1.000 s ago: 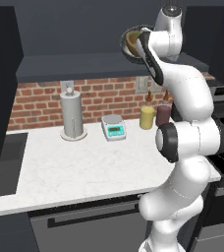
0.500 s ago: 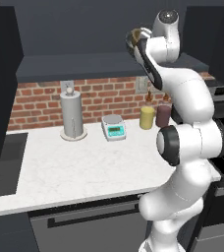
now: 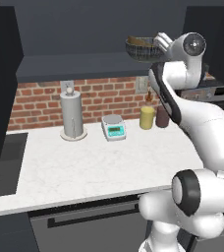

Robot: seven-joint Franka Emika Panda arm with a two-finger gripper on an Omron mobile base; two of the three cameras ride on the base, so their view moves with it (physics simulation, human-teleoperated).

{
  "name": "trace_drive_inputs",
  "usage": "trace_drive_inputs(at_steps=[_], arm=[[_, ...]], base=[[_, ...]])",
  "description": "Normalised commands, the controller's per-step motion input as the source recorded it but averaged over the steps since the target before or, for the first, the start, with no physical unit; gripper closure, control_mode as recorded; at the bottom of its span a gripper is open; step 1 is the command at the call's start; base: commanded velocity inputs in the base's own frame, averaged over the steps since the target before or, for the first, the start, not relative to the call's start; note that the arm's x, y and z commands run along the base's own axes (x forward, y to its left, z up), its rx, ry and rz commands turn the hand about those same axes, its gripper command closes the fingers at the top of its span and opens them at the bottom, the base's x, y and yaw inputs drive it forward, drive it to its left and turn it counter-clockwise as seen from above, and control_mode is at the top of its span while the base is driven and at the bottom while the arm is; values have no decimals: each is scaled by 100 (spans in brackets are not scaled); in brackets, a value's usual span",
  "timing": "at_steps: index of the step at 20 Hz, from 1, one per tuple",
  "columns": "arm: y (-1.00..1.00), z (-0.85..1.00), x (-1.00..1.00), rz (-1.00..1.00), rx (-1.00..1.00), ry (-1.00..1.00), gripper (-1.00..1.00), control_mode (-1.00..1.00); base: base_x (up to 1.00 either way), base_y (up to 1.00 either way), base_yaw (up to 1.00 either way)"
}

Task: Pick up the bowls on the counter and stack them on top of one another in the open cabinet. Place the smaller bowl on top of the larger bowl.

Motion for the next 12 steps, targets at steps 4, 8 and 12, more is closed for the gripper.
trace_drive_inputs(at_steps=[4, 8, 12], arm=[[0, -100, -100, 0, -1, -19, -100, -100], [0, -100, -100, 0, -9, -4, -100, -100], [0, -100, -100, 0, -11, -1, -100, -100]], base=[[0, 0, 0], [0, 0, 0], [0, 0, 0]])
